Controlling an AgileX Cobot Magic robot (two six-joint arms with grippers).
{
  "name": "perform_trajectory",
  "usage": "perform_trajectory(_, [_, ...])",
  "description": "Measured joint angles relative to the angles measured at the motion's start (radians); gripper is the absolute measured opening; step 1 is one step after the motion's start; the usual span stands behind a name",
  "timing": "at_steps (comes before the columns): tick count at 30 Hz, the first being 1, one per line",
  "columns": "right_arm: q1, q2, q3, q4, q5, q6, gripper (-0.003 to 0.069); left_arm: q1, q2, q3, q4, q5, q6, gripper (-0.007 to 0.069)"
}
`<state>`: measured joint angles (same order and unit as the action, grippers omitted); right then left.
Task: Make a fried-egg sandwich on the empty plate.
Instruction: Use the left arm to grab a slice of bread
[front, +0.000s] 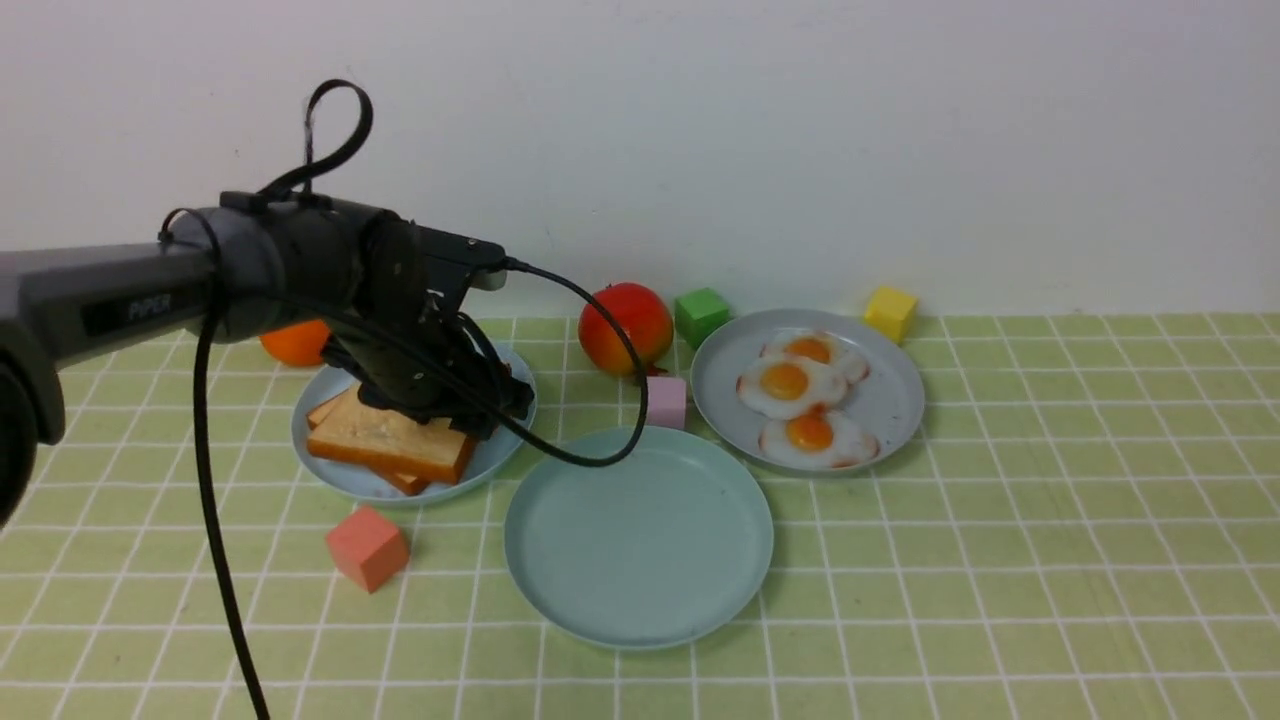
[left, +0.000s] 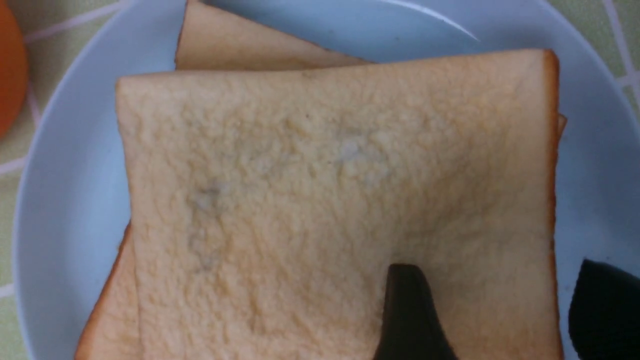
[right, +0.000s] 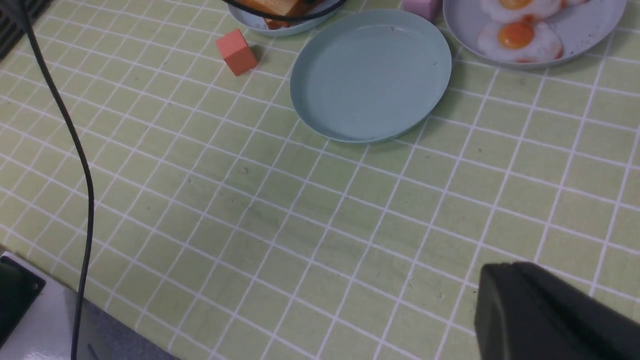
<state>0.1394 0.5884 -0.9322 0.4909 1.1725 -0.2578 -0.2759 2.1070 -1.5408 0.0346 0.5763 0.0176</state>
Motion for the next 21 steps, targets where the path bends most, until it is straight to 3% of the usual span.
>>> perform_trajectory(6, [0.000,0.000,0.000,0.000,0.000,-0.002,0.0011,0.000,0.010,-0.007,0.020,0.020,0.002,0.0335])
perform_trajectory(9, [0.000,0.000,0.000,0.000,0.004,-0.003,0.0015,0.000,0.010,-0.013,0.027,0.038,0.002,0.0233])
perform_trajectory(16, [0.000,0.000,0.000,0.000,0.005,-0.004,0.0022,-0.002,-0.007,-0.013,0.049,0.057,0.002,0.0209])
perform_trajectory(19, [0.000,-0.002,0.000,0.000,0.005,-0.004,0.0025,-0.002,-0.037,-0.005,0.058,0.101,0.002,0.0127])
perform_trajectory(21, [0.000,-0.011,0.000,0.000,0.005,-0.004,0.0027,-0.002,-0.082,0.002,0.064,0.126,0.002,0.0027])
